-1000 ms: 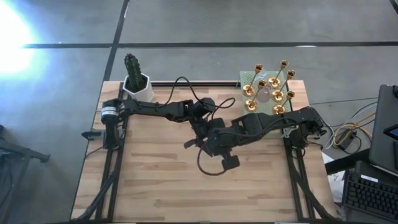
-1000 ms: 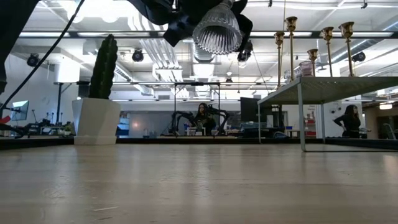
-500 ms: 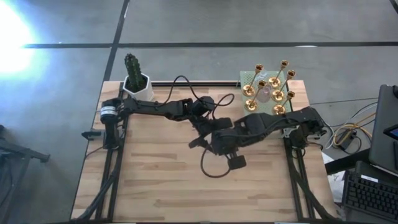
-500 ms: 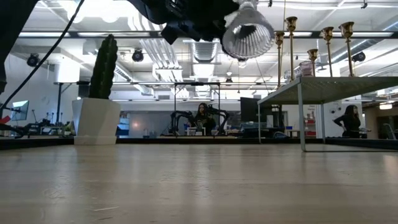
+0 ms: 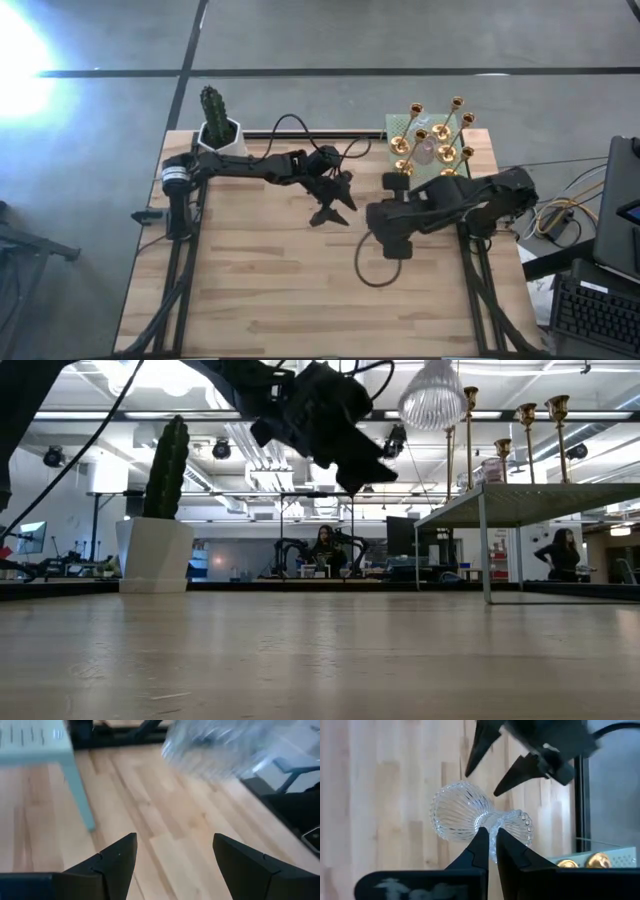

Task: Pick & Place candle stick holders
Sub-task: Put the transparent glass candle holder on the shelf, then return to Home Position

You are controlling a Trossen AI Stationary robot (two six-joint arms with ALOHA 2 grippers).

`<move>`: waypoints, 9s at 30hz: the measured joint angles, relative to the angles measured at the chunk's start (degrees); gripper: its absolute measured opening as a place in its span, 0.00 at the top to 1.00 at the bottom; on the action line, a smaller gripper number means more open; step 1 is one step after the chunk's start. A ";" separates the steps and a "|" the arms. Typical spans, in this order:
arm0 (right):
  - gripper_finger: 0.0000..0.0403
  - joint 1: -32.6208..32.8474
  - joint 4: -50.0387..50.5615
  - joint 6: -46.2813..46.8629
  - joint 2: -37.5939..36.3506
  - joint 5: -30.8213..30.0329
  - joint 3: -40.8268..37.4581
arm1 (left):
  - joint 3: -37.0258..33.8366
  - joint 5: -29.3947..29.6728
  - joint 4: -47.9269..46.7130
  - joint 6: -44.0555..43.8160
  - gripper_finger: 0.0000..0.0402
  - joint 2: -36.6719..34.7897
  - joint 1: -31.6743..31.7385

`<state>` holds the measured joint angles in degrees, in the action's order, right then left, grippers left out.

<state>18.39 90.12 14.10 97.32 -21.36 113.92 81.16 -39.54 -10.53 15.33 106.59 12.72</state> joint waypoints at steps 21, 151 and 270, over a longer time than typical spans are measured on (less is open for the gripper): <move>0.98 4.11 -0.16 22.97 -21.55 -7.68 -25.89 | -37.53 30.93 40.77 -5.28 0.34 -24.70 2.22; 0.92 -20.22 -2.86 -17.08 -35.28 -3.60 -41.22 | -51.49 43.24 50.37 -3.29 0.35 -38.66 2.29; 0.98 13.45 -80.16 -14.54 -89.13 16.14 -104.08 | -51.51 43.24 49.45 -3.34 0.35 -38.66 2.24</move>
<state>31.84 9.96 -0.44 8.18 -5.23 9.84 29.65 3.70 38.92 11.99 67.92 14.96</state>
